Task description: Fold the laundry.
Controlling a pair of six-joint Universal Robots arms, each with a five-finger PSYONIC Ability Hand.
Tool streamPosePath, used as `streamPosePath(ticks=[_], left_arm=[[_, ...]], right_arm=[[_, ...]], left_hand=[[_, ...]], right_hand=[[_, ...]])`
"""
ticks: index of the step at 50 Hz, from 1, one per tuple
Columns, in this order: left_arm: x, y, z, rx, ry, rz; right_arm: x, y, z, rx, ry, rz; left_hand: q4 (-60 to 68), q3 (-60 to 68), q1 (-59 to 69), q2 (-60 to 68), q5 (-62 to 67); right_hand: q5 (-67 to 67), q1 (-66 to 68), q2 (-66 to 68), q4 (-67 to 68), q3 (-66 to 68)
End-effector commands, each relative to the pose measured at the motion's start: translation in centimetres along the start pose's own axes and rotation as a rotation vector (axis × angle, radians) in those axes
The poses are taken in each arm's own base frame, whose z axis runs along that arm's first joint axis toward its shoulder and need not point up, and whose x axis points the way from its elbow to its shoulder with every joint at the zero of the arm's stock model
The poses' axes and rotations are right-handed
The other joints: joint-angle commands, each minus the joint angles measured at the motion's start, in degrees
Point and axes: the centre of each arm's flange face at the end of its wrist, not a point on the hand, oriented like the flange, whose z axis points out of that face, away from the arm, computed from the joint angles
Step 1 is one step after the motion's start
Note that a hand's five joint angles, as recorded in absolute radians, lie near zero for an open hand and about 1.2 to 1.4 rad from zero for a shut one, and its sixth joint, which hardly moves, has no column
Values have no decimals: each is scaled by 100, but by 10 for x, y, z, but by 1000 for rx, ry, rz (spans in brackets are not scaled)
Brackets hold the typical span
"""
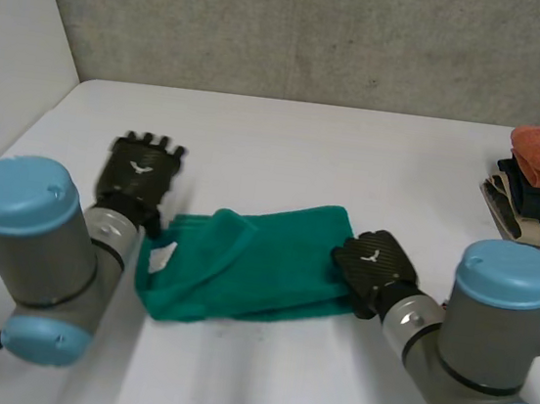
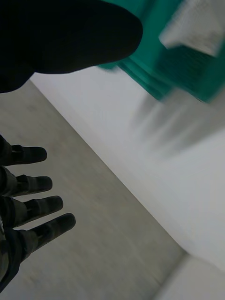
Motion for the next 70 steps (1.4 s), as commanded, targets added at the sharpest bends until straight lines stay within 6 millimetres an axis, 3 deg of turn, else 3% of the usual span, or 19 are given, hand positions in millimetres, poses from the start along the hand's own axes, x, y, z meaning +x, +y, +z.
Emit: streamPosePath(ticks=[1,9,20,29,38,43,48,51,52,54,55,56,60,63,64,66,67,68,70], left_arm=[[45,-25,-37,80,201,-105],[65,-11,-40,39,262,-132],[77,20,-20,-54,250,-102],[27,25,-1,-127,-44,-39],[16,12,-16,-103,-54,-22],[11,3,-27,-82,-57,-28],[2,-10,-40,-46,-70,-40],[-2,-15,-43,-33,-82,-45],[-5,-19,-45,-23,-89,-50],[-9,-21,-45,-17,-100,-53],[-11,-21,-45,-17,-105,-54],[-15,-22,-45,-14,-116,-58],[-20,-20,-43,-19,-134,-69],[-20,-20,-43,-18,-134,-86],[-20,-20,-43,-17,-134,-103],[-21,-21,-43,-14,-135,-120],[-21,-21,-42,-12,-135,-128],[-21,-22,-42,-6,-135,-143],[-22,-24,-41,0,-137,-157]], right_arm=[[11,8,-4,-34,33,-14],[7,15,-11,-57,20,3],[8,19,-15,-66,21,-2],[17,25,-14,-90,42,9],[22,22,-18,-85,57,-1],[30,10,-17,-51,89,-69],[37,-20,-11,55,121,-227],[22,-47,-12,163,94,-295],[-1,-68,-14,270,41,-348],[-30,-86,-19,390,-40,-394],[-43,-90,-21,438,-79,-411],[-72,-94,-25,519,-173,-444],[-117,-85,-29,603,-356,-471],[-131,-77,-28,608,-428,-457],[-130,-78,-27,612,-426,-452],[-128,-80,-26,606,-416,-427],[-123,-81,-22,578,-403,-377],[-120,-81,-20,560,-393,-342],[-110,-80,-16,514,-370,-245]], left_hand=[[-166,-201,-86,-169,-276],[-162,-197,-82,-165,-272],[-61,-96,19,-64,-171],[-111,-146,-31,-114,-221],[-166,-201,-86,-169,-276],[-166,-201,-86,-169,-276],[-166,-201,-86,-169,-276],[-166,-201,-86,-169,-276],[-166,-201,-86,-169,-276],[-166,-201,-86,-169,-276],[-166,-201,-86,-169,-276],[-166,-201,-86,-169,-276],[-166,-201,-86,-169,-276],[-166,-201,-86,-169,-276],[-166,-201,-86,-169,-276],[-166,-201,-86,-169,-276],[-166,-201,-86,-169,-276],[-166,-201,-86,-169,-276],[-166,-201,-86,-169,-276]], right_hand=[[1348,2500,1252,1192,1218],[1348,2500,1252,1192,1218],[1348,2500,1252,1192,1218],[1348,2500,1252,1192,1218],[1348,2500,1252,1192,1218],[1348,2500,1252,1192,1218],[1348,2500,1252,1192,1218],[1348,2500,1252,1192,1218],[1348,2500,1252,1192,1218],[1348,2500,1252,1192,1218],[1348,2500,1252,1192,1218],[1348,2500,1252,1192,1218],[1348,2500,1252,1192,1218],[1348,2500,1252,1192,1218],[805,1957,708,648,674],[-1760,-608,-1856,-1916,-1890],[-4622,-3470,-4718,-4778,-4752],[-5652,-4500,-5748,-5808,-5782],[-5652,-4500,-5748,-5808,-5782]])
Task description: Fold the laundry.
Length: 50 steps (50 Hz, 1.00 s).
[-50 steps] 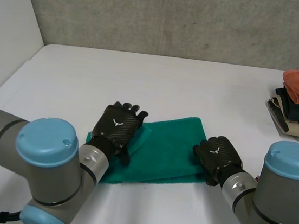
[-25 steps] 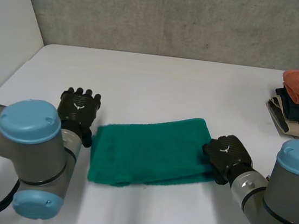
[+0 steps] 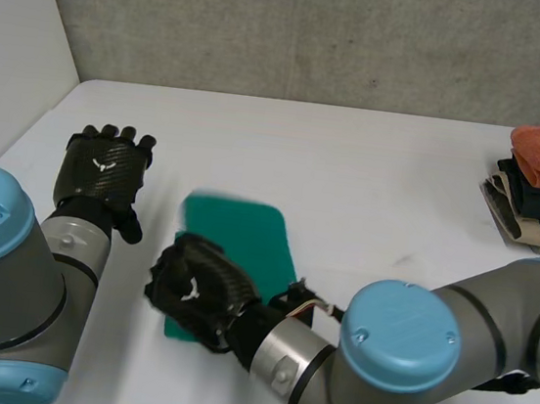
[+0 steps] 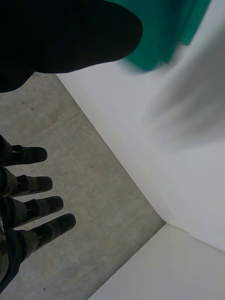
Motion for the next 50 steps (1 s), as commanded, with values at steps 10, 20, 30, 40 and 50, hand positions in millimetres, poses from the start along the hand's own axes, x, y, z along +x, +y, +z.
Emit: streamPosePath(ticks=[10,20,30,40,50], left_arm=[[32,-27,-6,108,209,-136],[62,5,-23,-73,317,-145],[55,44,-18,-270,245,-68],[56,44,-10,-278,293,-43],[25,-58,2,59,349,-135]], right_arm=[[118,38,-47,-159,473,928],[102,68,-26,-389,302,1037],[82,102,-8,-502,227,988],[99,88,-8,-513,265,794],[109,33,-25,-395,316,690]], left_hand=[[-128,-164,-48,-131,-238],[-11,-46,70,-13,-121],[91,55,171,88,-20],[225,190,306,222,115],[225,190,306,222,115]], right_hand=[[-5584,-4442,-5628,-5700,-5657],[-5584,-4442,-5628,-5700,-5657],[-5584,-4442,-5628,-5700,-5657],[-5584,-4442,-5628,-5700,-5657],[-5584,-4442,-5628,-5700,-5657]])
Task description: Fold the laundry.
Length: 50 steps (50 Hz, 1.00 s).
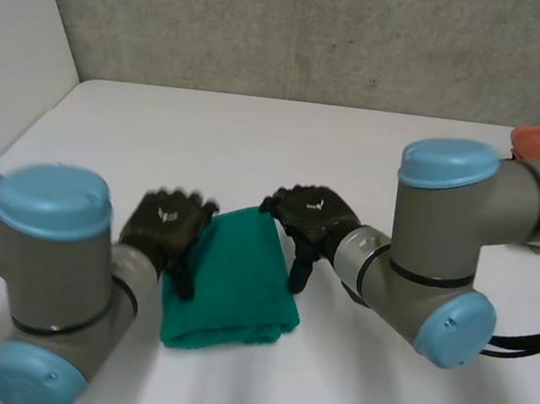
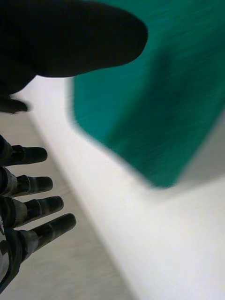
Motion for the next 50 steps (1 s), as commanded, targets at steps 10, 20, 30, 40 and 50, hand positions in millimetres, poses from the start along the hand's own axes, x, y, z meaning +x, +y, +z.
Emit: streamPosePath(ticks=[10,20,30,40,50], left_arm=[[-2,-103,-42,226,393,-6],[0,-114,-45,259,425,-3],[-1,-114,-44,257,424,-12],[-2,-113,-43,253,421,-21],[-2,-113,-42,252,420,-21]], right_arm=[[-62,35,-56,111,-49,-255],[-84,71,-36,132,-34,-322],[-85,72,-11,183,-17,-331],[-82,65,9,216,-5,-331],[-81,51,23,266,-1,-332]], left_hand=[[432,409,506,434,334],[381,358,455,384,283],[381,358,455,384,283],[364,341,438,367,266],[347,324,421,350,250]], right_hand=[[-375,-161,-270,-355,-242],[-375,-161,-270,-355,-242],[-375,-161,-270,-355,-242],[-49,165,56,-29,84],[1736,1950,1840,1756,1869]])
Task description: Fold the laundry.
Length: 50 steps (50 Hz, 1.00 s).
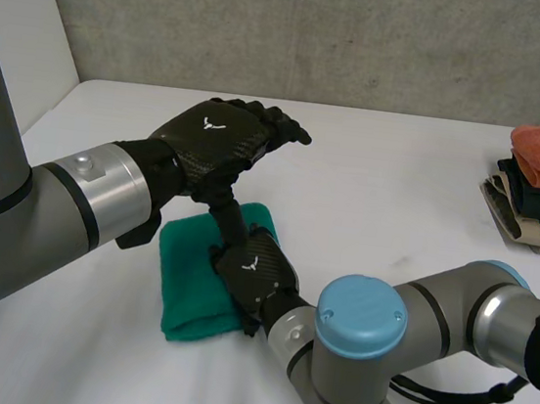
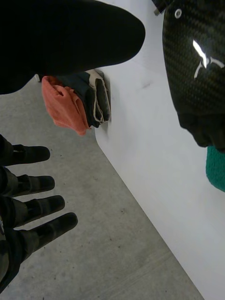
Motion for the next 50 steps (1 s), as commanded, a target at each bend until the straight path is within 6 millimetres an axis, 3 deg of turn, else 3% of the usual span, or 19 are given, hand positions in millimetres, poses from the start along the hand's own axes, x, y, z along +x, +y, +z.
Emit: streamPosePath(ticks=[1,6,12,17,20,28,37,45,46,49,50], left_arm=[[0,1,0,-1,-1,-1],[0,0,0,1,0,0],[-1,-2,0,9,-4,2],[-2,-4,0,15,-8,-8],[-5,-7,0,24,-17,-10],[-20,-19,-6,72,-62,-46],[-25,-24,-7,100,-77,-56],[-26,-24,-7,101,-80,-56],[-26,-24,-7,103,-80,-55],[-26,-24,-7,104,-82,-56],[-26,-24,-7,105,-82,-55]], right_arm=[[4,-7,11,37,7,-2],[5,-7,18,44,9,0],[7,-6,33,63,12,-1],[13,-14,34,85,27,-6],[29,-17,34,86,60,-4],[113,-6,15,-6,208,17],[182,-1,9,42,281,-7],[270,-49,17,337,431,-117],[293,-60,15,409,480,-126],[330,-72,6,494,553,-120],[357,-76,-3,532,597,-119]], left_hand=[[221,217,231,208,224],[221,217,231,208,224],[254,251,265,241,258],[254,251,265,241,258],[271,268,282,258,274],[271,268,282,258,274],[305,301,316,292,308],[304,301,315,292,308],[305,301,316,292,308],[305,301,316,292,308],[305,301,316,292,308]], right_hand=[[982,1126,812,813,797],[1955,2099,1785,1786,1771],[5817,5961,5647,5648,5633],[5821,5965,5651,5652,5636],[5821,5965,5651,5652,5636],[5821,5965,5651,5652,5636],[5821,5965,5651,5652,5636],[5821,5965,5651,5652,5636],[5821,5965,5651,5652,5636],[5821,5965,5651,5652,5636],[5821,5965,5651,5652,5636]])
